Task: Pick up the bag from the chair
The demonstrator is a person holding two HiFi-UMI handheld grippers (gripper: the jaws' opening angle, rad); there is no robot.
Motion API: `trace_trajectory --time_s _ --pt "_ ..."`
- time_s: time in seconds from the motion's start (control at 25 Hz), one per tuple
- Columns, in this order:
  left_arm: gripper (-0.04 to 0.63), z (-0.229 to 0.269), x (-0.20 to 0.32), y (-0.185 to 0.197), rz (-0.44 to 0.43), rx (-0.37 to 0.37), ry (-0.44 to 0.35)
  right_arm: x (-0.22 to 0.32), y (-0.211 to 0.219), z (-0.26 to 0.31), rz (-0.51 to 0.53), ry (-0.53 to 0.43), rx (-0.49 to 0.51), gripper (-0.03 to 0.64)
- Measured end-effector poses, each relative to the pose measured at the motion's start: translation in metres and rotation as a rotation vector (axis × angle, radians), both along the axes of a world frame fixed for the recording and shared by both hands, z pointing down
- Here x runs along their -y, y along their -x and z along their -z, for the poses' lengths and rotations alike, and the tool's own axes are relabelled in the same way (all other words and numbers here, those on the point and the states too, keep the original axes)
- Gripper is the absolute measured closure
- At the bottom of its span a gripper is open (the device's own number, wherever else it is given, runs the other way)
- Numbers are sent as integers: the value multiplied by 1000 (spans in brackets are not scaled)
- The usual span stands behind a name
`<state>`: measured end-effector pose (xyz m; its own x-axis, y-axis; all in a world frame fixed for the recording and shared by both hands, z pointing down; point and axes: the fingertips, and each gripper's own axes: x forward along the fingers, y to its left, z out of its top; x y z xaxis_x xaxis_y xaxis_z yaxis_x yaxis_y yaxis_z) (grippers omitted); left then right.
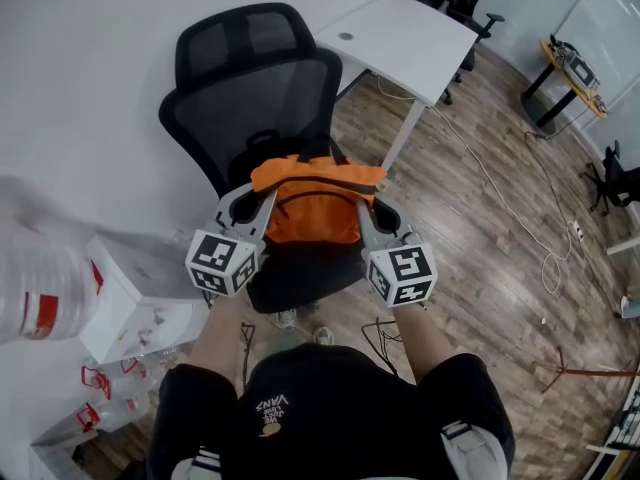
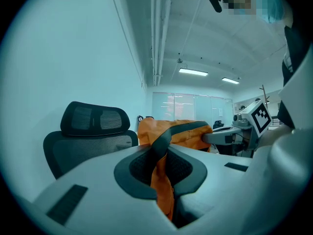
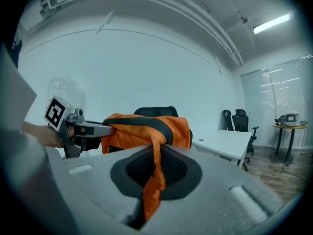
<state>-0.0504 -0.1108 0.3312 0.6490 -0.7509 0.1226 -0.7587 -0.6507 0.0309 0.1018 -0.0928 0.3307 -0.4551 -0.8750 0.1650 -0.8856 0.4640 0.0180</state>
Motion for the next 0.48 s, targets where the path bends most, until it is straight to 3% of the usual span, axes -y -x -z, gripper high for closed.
trace_trajectory --time_s 0.48 --pt "560 33 -1 -4 -14 -4 -50 -3 -4 33 -10 -51 25 607"
